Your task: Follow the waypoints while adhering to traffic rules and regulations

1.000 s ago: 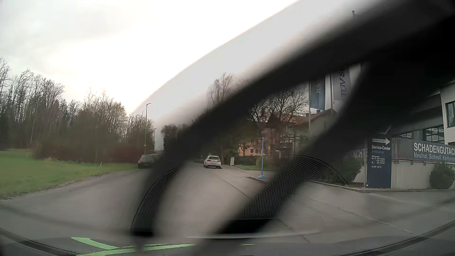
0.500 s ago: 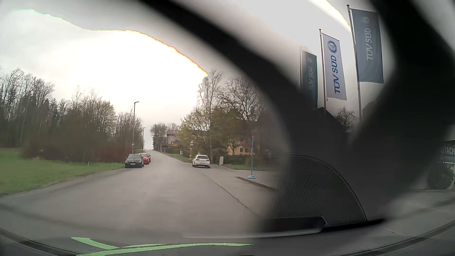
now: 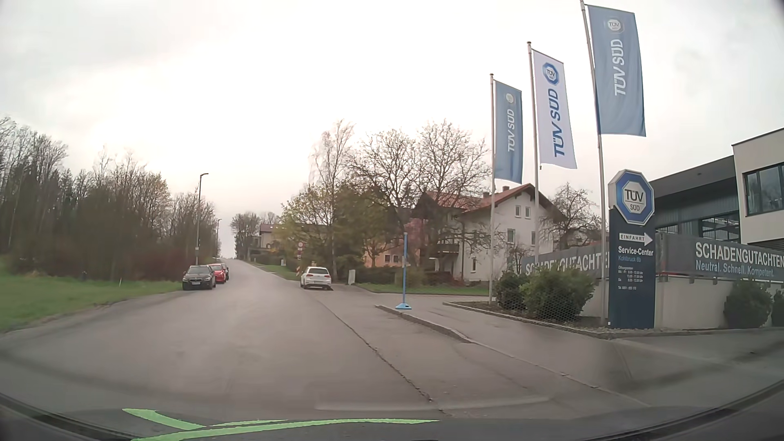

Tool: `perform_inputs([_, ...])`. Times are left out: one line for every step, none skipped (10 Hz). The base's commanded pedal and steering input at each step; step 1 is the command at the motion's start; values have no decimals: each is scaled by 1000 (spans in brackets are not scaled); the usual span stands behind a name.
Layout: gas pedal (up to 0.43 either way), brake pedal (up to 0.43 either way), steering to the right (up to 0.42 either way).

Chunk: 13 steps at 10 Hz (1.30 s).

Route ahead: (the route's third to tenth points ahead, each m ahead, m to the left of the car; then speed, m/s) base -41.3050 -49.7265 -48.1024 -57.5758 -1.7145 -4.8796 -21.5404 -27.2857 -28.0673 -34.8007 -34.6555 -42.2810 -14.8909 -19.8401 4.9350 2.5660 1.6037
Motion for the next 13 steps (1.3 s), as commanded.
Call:
perform_inputs([209,0,446])
perform_inputs([209,0,485])
perform_inputs([209,0,521])
perform_inputs([209,0,550])
perform_inputs([209,0,582])
perform_inputs([209,0,604])
perform_inputs([209,0,619])
perform_inputs([209,0,629])
perform_inputs([209,0,642])
perform_inputs([209,0,653])
perform_inputs([197,0,659])
perform_inputs([197,0,664])
perform_inputs([197,0,668])
